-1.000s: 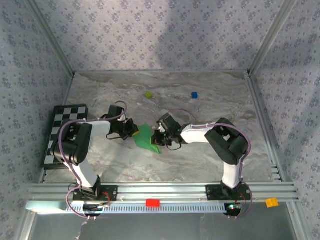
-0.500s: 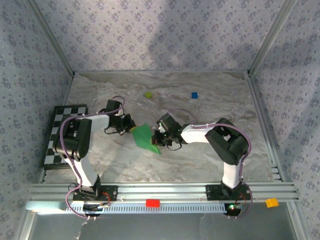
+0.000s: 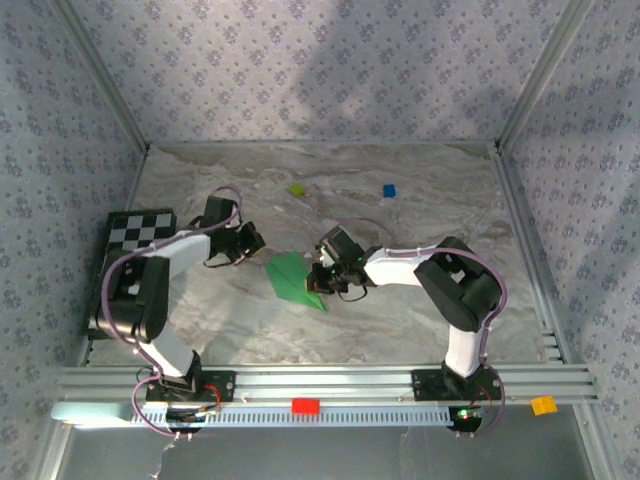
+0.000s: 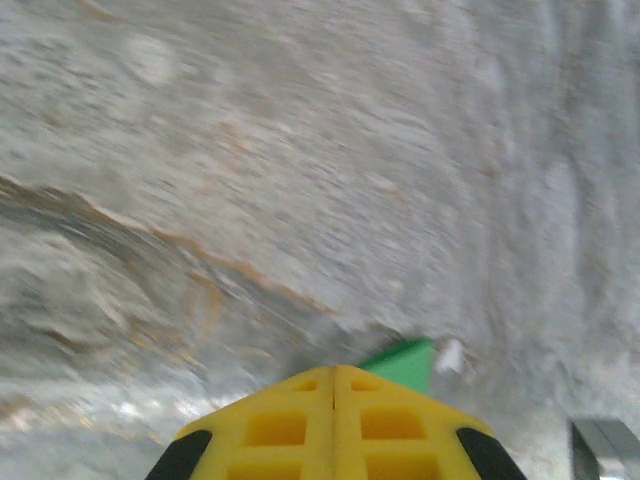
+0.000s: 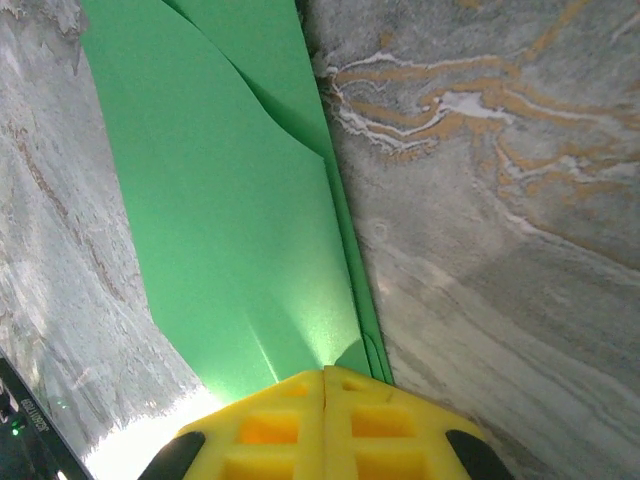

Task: Fold a paper plane with a square sheet of paper (pick it up from the middle)
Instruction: Fourth fold the wing at the center of the table.

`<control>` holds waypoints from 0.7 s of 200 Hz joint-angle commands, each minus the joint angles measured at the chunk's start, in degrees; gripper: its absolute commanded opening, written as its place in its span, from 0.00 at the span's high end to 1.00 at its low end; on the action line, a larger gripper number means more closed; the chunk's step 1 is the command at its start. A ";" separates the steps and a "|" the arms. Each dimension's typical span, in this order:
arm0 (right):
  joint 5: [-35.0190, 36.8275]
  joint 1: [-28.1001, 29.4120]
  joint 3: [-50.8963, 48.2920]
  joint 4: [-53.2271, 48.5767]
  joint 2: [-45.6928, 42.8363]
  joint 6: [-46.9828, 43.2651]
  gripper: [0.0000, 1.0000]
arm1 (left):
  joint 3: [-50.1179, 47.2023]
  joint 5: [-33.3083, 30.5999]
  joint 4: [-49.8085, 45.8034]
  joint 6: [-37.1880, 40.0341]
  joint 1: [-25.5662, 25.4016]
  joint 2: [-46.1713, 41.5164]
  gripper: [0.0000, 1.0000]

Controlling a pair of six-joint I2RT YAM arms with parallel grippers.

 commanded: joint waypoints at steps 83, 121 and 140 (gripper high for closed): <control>1.34 -0.72 0.13 -10.17 0.41 -2.18 1.00 | -5.85 -0.77 6.08 -0.79 -10.68 6.80 1.00; -0.90 -0.70 4.39 -9.73 -1.98 -3.06 0.98 | -7.30 -1.32 6.09 0.47 -10.68 7.66 1.00; -3.02 -0.52 7.39 -9.10 -1.84 -3.33 0.98 | -7.76 -1.39 6.18 0.54 -10.66 7.39 1.00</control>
